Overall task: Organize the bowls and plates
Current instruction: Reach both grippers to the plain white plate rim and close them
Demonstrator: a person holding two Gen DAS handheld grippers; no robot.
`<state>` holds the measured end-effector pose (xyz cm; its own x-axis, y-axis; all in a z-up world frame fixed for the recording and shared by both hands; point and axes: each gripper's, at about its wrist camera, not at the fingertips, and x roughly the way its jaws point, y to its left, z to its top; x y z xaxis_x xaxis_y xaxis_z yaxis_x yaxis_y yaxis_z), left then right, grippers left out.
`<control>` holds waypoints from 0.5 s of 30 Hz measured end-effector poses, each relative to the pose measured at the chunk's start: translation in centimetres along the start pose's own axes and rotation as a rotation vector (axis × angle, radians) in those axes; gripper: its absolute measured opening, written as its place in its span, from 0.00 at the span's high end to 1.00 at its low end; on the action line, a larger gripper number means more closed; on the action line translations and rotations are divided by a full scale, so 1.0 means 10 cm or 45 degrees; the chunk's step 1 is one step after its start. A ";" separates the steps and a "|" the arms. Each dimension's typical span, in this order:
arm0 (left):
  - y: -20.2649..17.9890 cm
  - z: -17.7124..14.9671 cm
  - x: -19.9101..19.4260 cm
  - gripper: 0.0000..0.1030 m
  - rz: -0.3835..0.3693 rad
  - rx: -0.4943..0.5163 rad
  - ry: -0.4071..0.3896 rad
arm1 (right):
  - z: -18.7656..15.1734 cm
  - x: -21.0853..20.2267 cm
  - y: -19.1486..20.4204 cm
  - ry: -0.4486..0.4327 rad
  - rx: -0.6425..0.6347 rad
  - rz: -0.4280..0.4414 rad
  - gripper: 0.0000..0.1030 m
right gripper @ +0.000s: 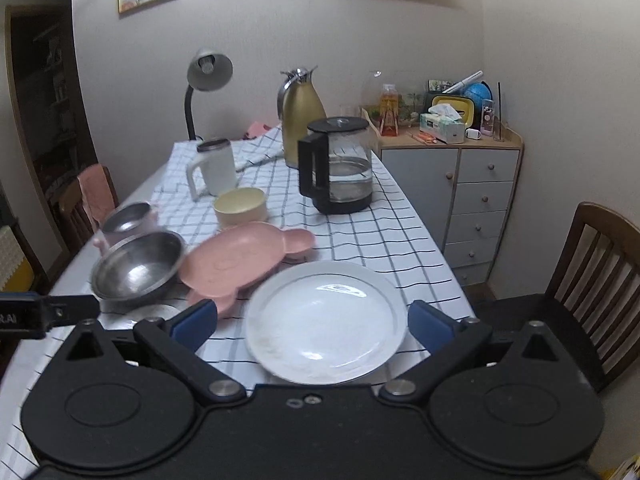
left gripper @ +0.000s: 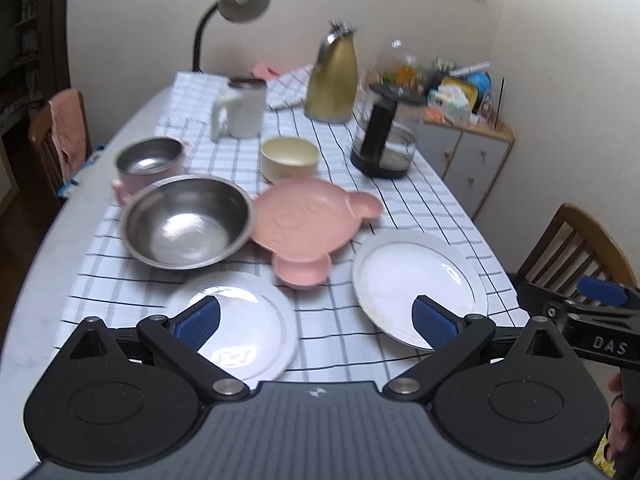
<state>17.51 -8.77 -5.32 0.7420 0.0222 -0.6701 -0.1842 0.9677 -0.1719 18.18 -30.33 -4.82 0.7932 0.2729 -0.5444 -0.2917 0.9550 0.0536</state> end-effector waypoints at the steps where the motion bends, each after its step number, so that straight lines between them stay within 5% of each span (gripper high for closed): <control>1: -0.06 -0.01 0.10 0.00 0.008 0.011 0.028 | 0.01 0.08 -0.09 0.017 -0.017 0.005 0.01; 8: -0.28 -0.01 0.86 0.00 0.071 0.004 0.209 | 0.12 0.82 -0.62 0.199 -0.073 0.046 0.02; 15: -0.43 0.06 1.45 0.00 0.090 -0.104 0.353 | 0.18 1.61 -0.97 0.394 -0.089 0.095 0.17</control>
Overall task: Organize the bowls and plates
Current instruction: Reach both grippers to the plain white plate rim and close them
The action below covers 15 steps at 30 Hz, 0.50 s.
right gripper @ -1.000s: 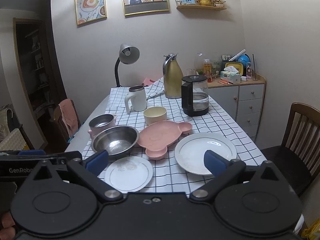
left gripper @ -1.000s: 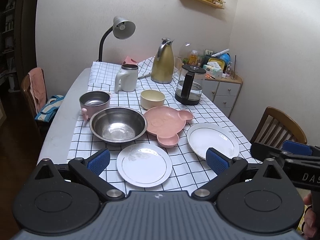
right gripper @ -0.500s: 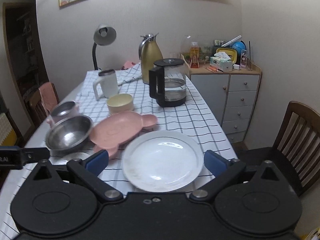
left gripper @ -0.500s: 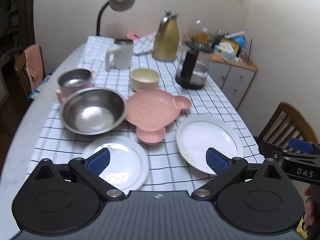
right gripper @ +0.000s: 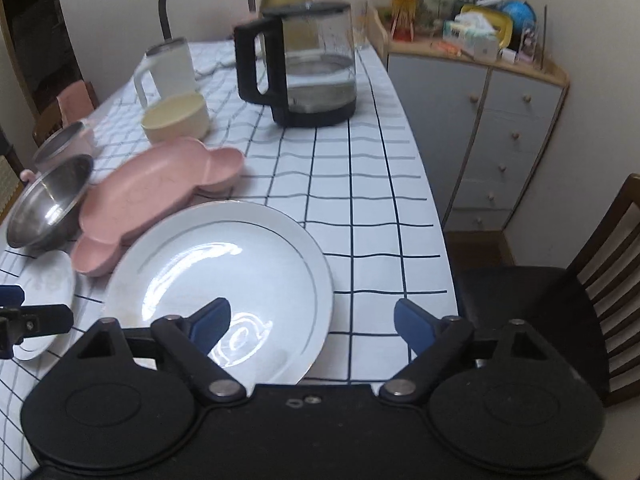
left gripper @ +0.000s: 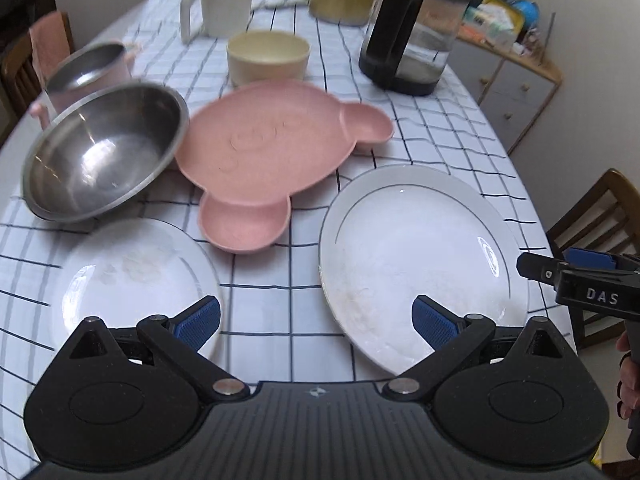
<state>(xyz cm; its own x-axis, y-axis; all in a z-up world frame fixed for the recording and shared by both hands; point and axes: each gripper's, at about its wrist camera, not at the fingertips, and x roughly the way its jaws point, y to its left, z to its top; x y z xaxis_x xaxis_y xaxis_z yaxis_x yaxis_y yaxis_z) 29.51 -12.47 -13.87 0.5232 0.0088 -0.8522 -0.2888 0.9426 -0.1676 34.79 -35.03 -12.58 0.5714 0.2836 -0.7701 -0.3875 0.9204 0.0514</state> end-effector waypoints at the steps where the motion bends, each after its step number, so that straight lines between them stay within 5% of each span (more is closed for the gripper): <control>1: -0.02 0.02 0.06 0.00 0.002 -0.007 0.010 | 0.03 0.08 -0.03 0.021 -0.003 0.002 0.19; 7: -0.10 0.11 0.34 0.02 0.044 -0.054 0.071 | 0.15 0.45 -0.13 0.150 -0.042 0.062 0.27; 12: -0.09 0.14 0.53 0.31 0.047 -0.108 0.134 | 0.21 0.60 -0.12 0.207 -0.085 0.103 0.44; 15: -0.12 0.14 0.59 0.34 0.048 -0.122 0.146 | 0.24 0.65 -0.14 0.224 -0.084 0.132 0.51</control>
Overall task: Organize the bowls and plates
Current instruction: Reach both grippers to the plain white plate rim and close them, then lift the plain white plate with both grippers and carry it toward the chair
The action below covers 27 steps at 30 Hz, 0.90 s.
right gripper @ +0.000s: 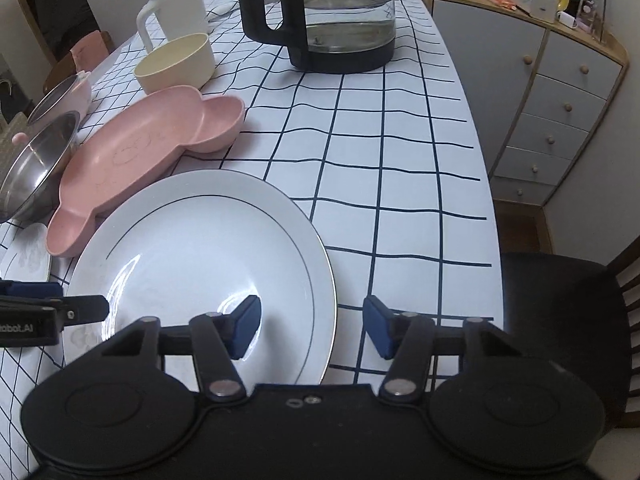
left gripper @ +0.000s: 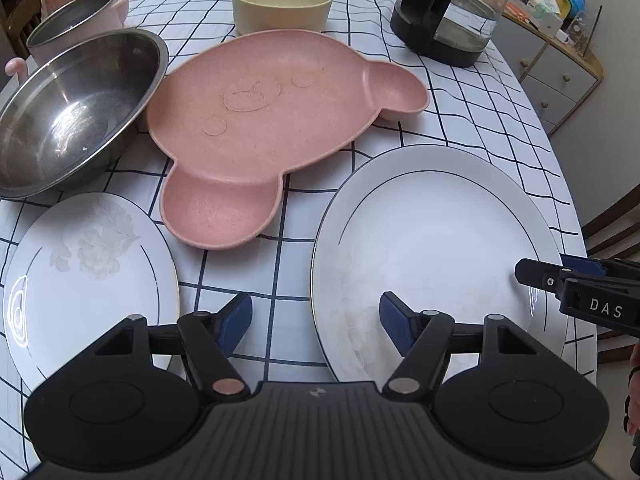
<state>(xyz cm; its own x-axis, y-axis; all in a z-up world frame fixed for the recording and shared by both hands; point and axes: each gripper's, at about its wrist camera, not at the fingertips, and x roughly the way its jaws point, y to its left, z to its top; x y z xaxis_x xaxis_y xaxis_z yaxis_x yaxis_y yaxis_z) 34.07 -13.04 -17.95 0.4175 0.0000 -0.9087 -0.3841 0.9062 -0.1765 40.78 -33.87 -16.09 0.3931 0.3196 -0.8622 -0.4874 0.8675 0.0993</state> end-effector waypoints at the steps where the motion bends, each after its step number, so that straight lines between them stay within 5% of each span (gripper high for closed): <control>1: 0.00 0.00 0.01 0.35 0.001 -0.003 0.002 | 0.00 0.01 -0.01 0.005 0.001 0.006 0.53; 7: -0.02 0.02 0.06 0.40 -0.007 -0.031 0.018 | 0.03 0.06 -0.07 0.033 0.009 0.061 0.68; 18: 0.03 0.07 0.07 0.76 -0.053 -0.081 0.034 | 0.06 0.10 -0.18 0.054 0.050 0.131 0.77; 27: 0.05 0.05 0.04 0.79 -0.043 -0.069 0.026 | 0.01 0.05 -0.29 0.046 0.122 0.187 0.85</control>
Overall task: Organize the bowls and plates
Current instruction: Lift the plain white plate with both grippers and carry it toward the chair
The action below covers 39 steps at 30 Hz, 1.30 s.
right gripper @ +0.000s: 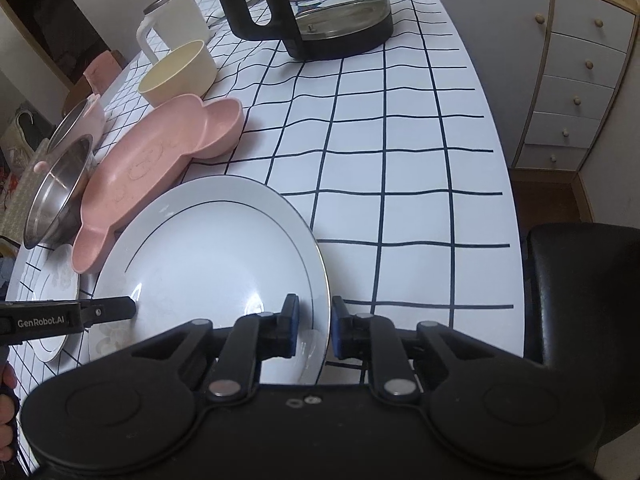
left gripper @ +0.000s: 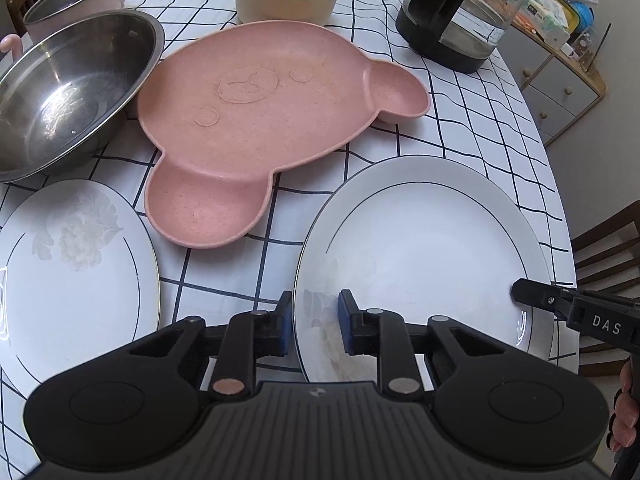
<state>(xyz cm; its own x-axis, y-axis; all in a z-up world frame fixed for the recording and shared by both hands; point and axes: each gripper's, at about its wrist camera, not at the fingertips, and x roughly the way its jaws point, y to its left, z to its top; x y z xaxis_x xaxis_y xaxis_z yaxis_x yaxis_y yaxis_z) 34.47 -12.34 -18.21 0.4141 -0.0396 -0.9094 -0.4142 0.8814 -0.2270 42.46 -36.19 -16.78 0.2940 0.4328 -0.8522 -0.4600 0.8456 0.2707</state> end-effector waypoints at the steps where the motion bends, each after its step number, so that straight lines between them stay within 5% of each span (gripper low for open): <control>1: 0.01 -0.01 -0.01 0.79 -0.002 0.002 0.001 | -0.01 -0.01 0.00 0.002 -0.005 0.004 0.85; 15: 0.12 -0.53 -0.29 0.80 -0.089 0.112 0.021 | -0.57 -0.34 0.15 -0.003 0.023 -0.001 0.87; 27: 0.23 -1.22 -0.74 0.80 -0.218 0.311 0.054 | -1.40 -0.88 0.34 -0.054 0.182 -0.063 0.87; 39: 0.19 -1.74 -0.76 0.81 -0.248 0.529 0.141 | -2.13 -1.03 0.33 -0.066 0.331 -0.123 0.87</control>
<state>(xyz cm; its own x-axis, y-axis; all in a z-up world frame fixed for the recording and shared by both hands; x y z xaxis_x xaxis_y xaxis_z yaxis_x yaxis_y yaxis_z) 16.50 -18.56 -17.81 0.3534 -0.2531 -0.9006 0.0314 0.9654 -0.2590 20.05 -44.53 -16.62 0.3715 0.3558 -0.8576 -0.1996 0.9327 0.3004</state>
